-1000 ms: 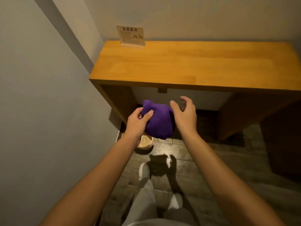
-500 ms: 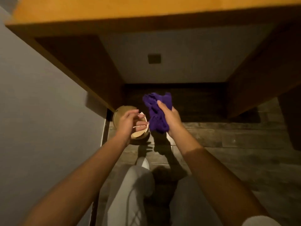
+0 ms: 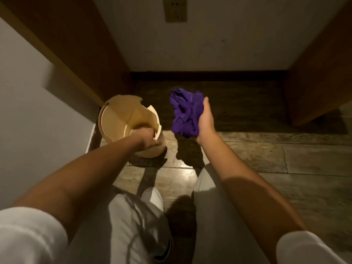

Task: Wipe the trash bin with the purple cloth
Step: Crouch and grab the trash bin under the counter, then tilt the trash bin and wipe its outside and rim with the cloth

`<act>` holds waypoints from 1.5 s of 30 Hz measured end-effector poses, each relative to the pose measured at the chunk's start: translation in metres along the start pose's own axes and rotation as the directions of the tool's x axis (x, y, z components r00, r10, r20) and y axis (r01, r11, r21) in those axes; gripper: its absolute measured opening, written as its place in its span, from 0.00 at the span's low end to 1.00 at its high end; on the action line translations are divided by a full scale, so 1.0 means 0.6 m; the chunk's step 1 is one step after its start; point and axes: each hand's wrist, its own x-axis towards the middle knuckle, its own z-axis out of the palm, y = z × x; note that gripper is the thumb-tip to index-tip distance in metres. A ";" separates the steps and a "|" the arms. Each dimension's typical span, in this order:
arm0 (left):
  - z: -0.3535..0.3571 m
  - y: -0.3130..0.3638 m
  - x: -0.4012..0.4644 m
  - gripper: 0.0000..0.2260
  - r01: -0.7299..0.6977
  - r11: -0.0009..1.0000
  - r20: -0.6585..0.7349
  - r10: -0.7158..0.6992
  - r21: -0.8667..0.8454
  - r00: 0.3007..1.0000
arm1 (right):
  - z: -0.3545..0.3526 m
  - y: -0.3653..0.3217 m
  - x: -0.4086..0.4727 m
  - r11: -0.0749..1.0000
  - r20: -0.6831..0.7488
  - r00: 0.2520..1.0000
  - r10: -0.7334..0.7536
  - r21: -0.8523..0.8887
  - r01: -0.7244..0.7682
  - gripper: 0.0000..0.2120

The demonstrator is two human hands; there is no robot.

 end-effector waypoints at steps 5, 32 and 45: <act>-0.005 -0.010 -0.009 0.09 0.028 0.989 -0.098 -0.042 -0.143 0.994 | -0.011 0.031 0.017 1.000 0.061 0.998 -0.009 0.006 0.008 0.20; -0.014 -0.059 -0.086 0.21 -0.224 0.428 -0.366 -0.285 -0.876 0.886 | 0.136 0.213 0.006 -0.053 0.533 0.600 -0.596 -0.772 0.634 0.24; -0.024 -0.038 -0.081 0.25 -0.059 0.499 -0.278 -0.378 -0.865 0.883 | 0.094 0.187 0.064 0.264 0.220 0.772 -0.597 -0.854 0.448 0.22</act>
